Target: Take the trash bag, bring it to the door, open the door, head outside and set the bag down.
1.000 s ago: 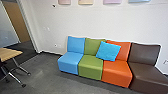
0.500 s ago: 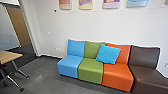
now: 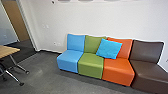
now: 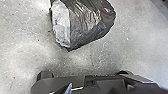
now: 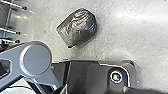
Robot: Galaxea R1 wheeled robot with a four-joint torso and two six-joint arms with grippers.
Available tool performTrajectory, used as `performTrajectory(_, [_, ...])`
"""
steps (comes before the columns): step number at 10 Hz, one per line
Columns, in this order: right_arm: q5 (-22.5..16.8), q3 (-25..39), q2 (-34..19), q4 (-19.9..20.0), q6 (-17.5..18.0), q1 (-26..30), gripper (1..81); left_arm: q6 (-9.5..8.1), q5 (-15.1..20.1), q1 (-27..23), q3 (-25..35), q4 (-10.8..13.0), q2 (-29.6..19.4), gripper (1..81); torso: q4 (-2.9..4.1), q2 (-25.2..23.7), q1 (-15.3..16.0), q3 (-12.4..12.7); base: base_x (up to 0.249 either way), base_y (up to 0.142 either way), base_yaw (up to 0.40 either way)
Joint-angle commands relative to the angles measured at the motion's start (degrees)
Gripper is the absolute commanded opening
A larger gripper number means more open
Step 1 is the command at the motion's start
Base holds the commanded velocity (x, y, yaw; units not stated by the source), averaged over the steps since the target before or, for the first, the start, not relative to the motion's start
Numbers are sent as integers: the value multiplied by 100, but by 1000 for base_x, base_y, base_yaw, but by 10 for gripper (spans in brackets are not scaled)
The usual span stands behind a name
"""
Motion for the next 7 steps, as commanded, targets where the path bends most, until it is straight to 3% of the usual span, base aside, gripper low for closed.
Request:
performTrajectory(1, [-333,357,-539,82,128,521,811,20,341,-499,211,-168,-225,811,0,-536,345,-503,0,0,0])
performTrajectory(3, [-455,516,-777,134,198,811,811,20,358,-657,194,-230,-234,811,0,-944,608,-890,0,0,0])
performTrajectory(5, [-930,691,-961,144,339,1347,811,20,525,-886,133,-379,-243,811,0,-1349,865,-1271,0,0,0])
performTrajectory(6, [-1140,805,-1023,144,409,1558,811,20,578,-1000,80,-440,-243,811,0,-1572,1008,-948,0,0,0])
performTrajectory(7, [-1283,929,-1067,135,427,1707,811,20,578,-1097,44,-494,-252,811,0,-1703,1091,-1084,0,0,0])
